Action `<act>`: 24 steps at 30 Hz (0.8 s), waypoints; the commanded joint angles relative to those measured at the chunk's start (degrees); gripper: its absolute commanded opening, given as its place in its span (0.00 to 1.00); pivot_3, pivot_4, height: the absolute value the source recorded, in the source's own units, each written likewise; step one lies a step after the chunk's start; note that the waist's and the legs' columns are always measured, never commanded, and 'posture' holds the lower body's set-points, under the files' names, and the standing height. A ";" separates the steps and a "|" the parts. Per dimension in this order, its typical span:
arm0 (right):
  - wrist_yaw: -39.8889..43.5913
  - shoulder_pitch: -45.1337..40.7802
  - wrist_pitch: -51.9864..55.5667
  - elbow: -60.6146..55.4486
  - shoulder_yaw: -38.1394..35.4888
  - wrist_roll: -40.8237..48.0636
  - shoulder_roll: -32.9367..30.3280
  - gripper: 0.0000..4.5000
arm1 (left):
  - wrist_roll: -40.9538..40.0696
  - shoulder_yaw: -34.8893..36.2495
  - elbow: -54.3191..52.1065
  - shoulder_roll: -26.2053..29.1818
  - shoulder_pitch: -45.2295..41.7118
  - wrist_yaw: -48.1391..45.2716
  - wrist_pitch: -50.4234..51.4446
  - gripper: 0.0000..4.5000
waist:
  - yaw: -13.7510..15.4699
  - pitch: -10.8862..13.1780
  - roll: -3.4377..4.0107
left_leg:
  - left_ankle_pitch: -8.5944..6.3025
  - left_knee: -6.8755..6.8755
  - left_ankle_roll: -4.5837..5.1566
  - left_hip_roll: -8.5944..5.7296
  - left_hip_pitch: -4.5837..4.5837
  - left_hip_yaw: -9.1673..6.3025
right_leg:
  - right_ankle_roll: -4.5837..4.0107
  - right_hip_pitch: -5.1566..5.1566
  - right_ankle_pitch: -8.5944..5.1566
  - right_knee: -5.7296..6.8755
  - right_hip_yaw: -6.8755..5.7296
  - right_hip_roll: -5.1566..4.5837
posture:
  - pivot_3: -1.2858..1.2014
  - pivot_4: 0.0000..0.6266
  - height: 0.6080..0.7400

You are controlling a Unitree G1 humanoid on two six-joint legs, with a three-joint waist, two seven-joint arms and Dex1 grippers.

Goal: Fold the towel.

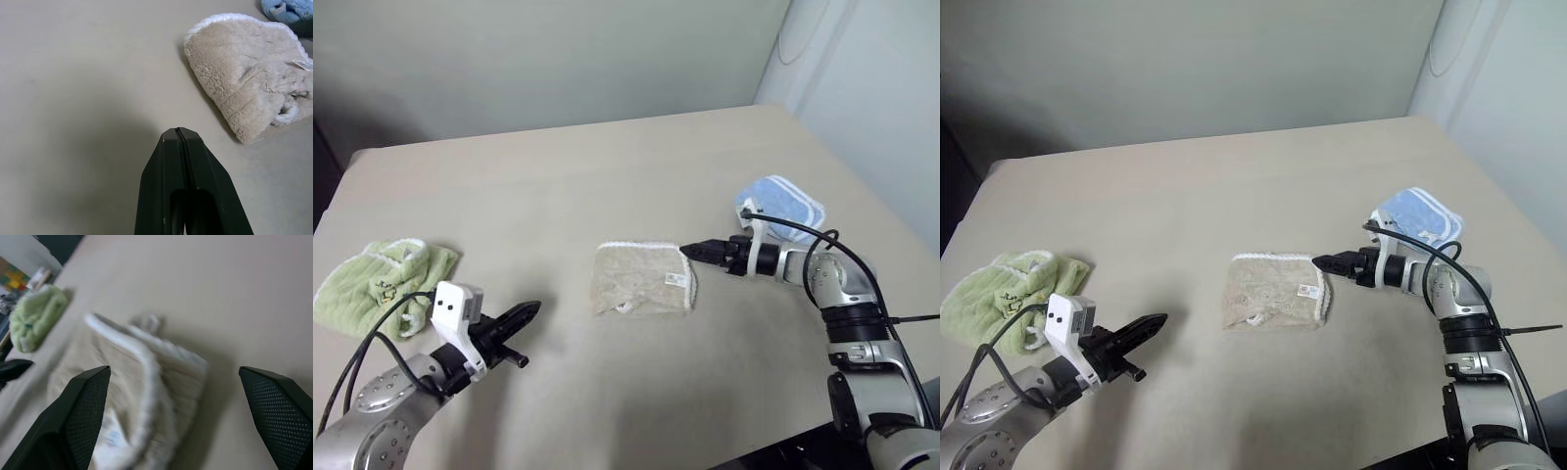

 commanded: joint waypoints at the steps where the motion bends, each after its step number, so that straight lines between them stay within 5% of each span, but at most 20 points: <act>1: 3.11 -2.83 -2.48 3.65 1.59 -1.41 0.80 0.99 | -0.87 0.81 -2.67 -0.32 -0.16 0.64 -0.66 0.00 | -0.10 0.00 0.00 | -0.01 0.00 0.01 0.00 0.00 0.00 | -0.02 -0.03 0.01 0.04 0.00 0.00 | 0.52 0.24 1.00; 19: 5.74 -5.97 -3.05 4.44 6.69 -4.16 9.07 0.99 | -1.44 -3.00 -2.99 -0.87 -1.74 1.95 -0.10 0.00 | -0.72 0.00 0.01 | 0.11 0.07 -0.19 0.01 0.03 -0.01 | -0.10 -0.08 0.06 0.20 0.00 0.06 | 0.52 0.24 1.00; 24: 5.16 -5.80 -3.06 5.81 5.22 -4.55 9.82 0.71 | -0.93 -3.47 -2.71 -0.71 -1.90 2.06 -0.45 0.00 | -0.84 0.00 0.00 | 0.09 0.07 -0.16 0.01 0.03 -0.04 | -0.12 -0.13 0.07 0.29 -0.01 0.06 | 0.52 0.24 1.00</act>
